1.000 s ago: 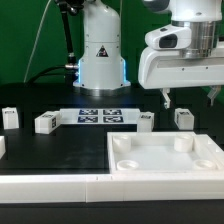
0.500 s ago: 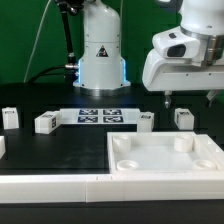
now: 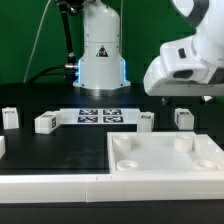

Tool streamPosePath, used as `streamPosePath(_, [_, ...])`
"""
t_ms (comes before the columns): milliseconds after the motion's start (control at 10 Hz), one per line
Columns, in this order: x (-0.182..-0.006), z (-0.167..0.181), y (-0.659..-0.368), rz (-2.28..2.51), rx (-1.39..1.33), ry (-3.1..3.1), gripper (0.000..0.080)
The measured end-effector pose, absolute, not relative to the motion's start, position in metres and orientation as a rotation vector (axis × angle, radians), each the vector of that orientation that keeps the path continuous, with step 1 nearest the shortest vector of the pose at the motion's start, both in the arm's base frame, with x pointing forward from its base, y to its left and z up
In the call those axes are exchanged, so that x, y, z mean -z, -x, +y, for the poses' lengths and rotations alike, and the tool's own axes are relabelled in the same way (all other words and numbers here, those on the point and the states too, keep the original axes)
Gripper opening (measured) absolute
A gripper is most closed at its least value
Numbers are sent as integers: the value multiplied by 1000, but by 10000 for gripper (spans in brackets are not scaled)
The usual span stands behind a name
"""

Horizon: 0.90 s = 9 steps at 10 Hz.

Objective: Assemble one leg

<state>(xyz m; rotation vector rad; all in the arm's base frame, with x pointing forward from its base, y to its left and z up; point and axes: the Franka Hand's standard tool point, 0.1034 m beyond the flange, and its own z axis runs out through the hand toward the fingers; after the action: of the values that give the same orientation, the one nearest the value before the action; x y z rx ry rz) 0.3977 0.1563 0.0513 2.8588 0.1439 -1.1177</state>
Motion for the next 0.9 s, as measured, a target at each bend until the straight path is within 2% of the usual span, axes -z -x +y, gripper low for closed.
streamPosePath(300, [-42, 163, -386, 82, 1417, -2761, 649])
streamPosePath(700, [-15, 166, -377, 79, 1414, -2772, 649])
streamPosePath(900, [-10, 165, -367, 82, 1432, -2757, 649])
